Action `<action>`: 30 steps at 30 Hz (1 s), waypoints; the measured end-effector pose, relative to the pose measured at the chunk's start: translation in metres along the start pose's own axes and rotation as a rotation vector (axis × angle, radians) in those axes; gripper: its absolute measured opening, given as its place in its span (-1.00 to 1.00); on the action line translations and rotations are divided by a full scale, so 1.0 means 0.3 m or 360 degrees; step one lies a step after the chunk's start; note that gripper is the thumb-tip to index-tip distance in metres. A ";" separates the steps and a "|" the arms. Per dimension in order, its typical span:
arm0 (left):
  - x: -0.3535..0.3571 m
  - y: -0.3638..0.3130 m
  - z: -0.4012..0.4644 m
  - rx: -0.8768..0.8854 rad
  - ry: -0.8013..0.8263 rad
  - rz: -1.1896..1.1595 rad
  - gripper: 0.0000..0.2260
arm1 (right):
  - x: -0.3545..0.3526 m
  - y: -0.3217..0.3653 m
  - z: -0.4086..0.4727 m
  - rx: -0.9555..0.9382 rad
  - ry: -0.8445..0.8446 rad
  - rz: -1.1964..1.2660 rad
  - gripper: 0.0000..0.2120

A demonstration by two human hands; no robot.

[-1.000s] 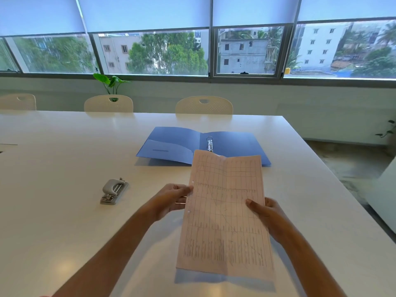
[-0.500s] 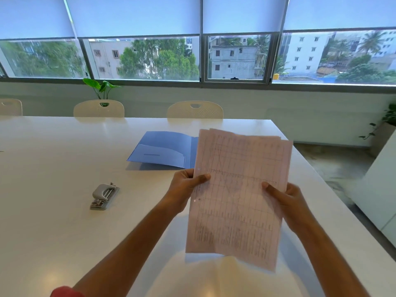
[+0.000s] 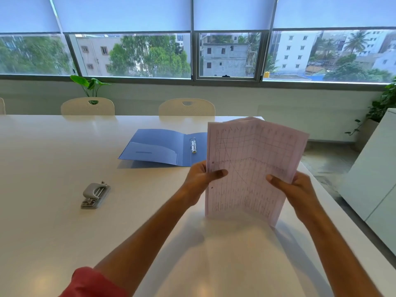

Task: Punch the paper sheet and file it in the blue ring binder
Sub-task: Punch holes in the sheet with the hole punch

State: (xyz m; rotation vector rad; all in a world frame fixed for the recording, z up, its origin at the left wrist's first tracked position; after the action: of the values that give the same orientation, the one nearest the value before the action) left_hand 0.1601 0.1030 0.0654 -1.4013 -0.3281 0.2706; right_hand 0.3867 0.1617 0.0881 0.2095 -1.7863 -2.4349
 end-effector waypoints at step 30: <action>0.176 0.213 -0.002 -0.0661 0.0106 -0.0133 -0.76 | -0.164 -0.093 0.032 0.0243 -0.0125 -0.0332 -0.75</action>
State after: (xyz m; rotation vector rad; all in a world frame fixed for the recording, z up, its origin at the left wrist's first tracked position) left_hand 0.2095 0.1319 0.0057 -1.7957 -0.4022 0.0877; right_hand 0.4330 0.1875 0.0665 0.3344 -2.0846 -2.4735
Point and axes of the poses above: each hand's wrist, its own z-axis towards the middle knuckle, its own x-axis out of the palm, y = z × x, the point moved 8 cm from there along z, towards the middle knuckle, and after that the axes turned 9 degrees about -y, right-handed, at the moved point
